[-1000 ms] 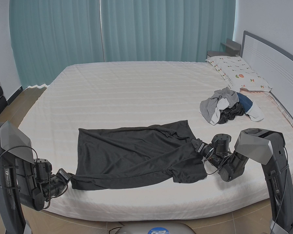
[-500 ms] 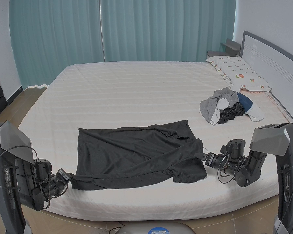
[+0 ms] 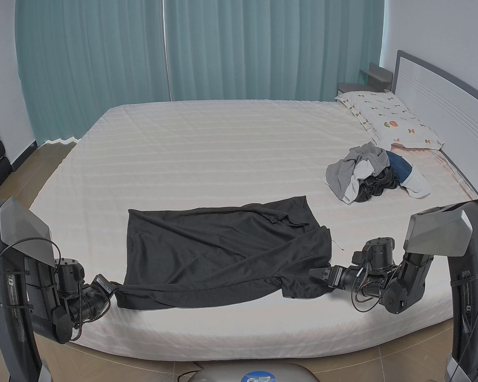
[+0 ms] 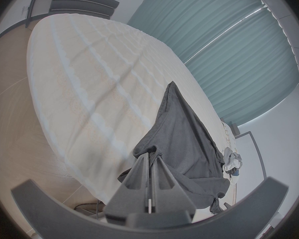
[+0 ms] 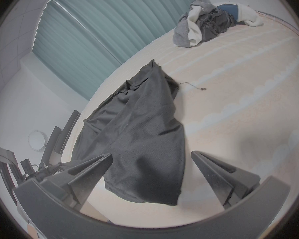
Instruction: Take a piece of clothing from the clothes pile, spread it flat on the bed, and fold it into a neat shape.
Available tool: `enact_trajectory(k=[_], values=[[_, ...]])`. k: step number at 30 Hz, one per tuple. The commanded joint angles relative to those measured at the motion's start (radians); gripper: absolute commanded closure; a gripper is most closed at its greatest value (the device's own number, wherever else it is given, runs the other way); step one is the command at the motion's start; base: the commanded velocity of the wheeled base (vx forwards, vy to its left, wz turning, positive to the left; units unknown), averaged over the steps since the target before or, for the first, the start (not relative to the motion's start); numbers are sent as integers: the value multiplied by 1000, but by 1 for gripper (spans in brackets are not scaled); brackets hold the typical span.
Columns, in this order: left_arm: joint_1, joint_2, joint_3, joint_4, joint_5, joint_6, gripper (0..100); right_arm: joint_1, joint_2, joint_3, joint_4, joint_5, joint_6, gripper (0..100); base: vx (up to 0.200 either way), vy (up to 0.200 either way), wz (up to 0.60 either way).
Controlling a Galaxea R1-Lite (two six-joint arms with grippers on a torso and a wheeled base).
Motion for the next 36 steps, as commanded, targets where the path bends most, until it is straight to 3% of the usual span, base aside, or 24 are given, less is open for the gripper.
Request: enact_trajectory(k=[1,2,9,15,20,26,29,31,33,36], values=[[0,0,0,-14,0,0,100,16,10,-15,2,-2,-1,0,0,0,0],[0,0,0,-14,0,0,100,16,10,-13,4,-2,-1,100,0,0,0],[4,-2,6,-14,-11,0,100,-23,-46,102,5,33,-79,100,0,0,0],[11,-3,6,-14,-8,1,100,-73,-131,226,-4,56,-84,100,0,0,0],[59,-43,1,-14,-4,16,100,-81,-210,353,-9,99,-79,100,0,0,0],[76,-117,21,-14,-4,35,100,-61,-263,500,-15,100,-93,100,0,0,0],[80,-152,44,-15,-3,78,100,-55,-277,553,-33,100,-96,100,0,0,0],[85,-154,61,-14,-3,142,100,-55,-276,579,-39,100,-99,100,0,0,0],[97,-141,95,-14,-1,270,100,-52,-268,625,-42,100,-125,100,0,0,0],[96,-106,140,-14,0,337,100,-41,-259,665,-42,100,-177,100,0,0,0]])
